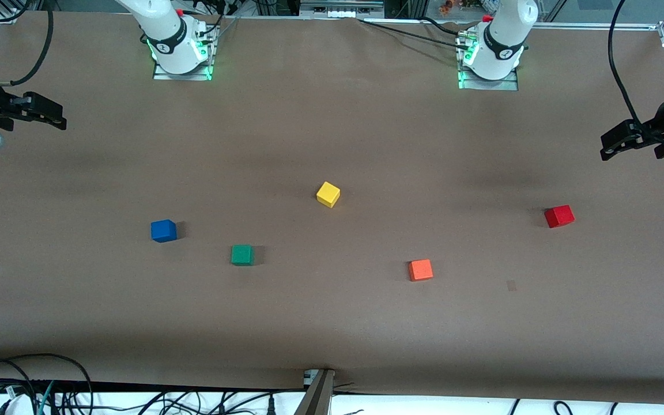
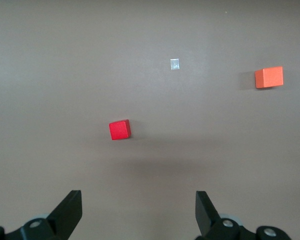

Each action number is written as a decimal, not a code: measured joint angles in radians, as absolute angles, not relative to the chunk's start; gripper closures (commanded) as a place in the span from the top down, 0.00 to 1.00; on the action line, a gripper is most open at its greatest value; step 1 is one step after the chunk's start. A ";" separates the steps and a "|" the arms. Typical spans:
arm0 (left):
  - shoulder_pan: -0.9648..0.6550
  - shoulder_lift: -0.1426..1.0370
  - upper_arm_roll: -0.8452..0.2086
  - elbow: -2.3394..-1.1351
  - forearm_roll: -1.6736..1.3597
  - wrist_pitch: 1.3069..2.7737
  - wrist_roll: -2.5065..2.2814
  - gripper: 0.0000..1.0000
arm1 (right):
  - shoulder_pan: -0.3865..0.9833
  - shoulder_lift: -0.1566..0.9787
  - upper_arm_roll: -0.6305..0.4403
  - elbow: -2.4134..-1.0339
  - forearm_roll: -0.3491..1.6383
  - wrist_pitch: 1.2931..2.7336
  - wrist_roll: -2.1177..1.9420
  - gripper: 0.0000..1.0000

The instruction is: Pass red block to right arm, stack on blue

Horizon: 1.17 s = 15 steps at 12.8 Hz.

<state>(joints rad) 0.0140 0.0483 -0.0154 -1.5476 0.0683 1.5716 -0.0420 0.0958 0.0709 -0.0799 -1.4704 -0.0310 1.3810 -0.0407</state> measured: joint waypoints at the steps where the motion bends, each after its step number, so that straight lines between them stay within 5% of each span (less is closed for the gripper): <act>1: 0.014 0.048 -0.015 -1.547 0.068 1.572 -0.042 1.00 | 0.096 0.071 -0.080 -1.470 -0.031 1.381 -0.041 1.00; 15: 0.014 0.048 -0.015 -1.539 0.068 1.548 -0.043 1.00 | 0.096 0.071 -0.080 -1.470 -0.031 1.381 -0.041 1.00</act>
<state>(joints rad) 0.0139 0.0485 -0.0154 -1.5388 0.0683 1.5484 -0.0434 0.0958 0.0709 -0.0800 -1.4704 -0.0310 1.3810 -0.0407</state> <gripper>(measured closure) 0.000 0.000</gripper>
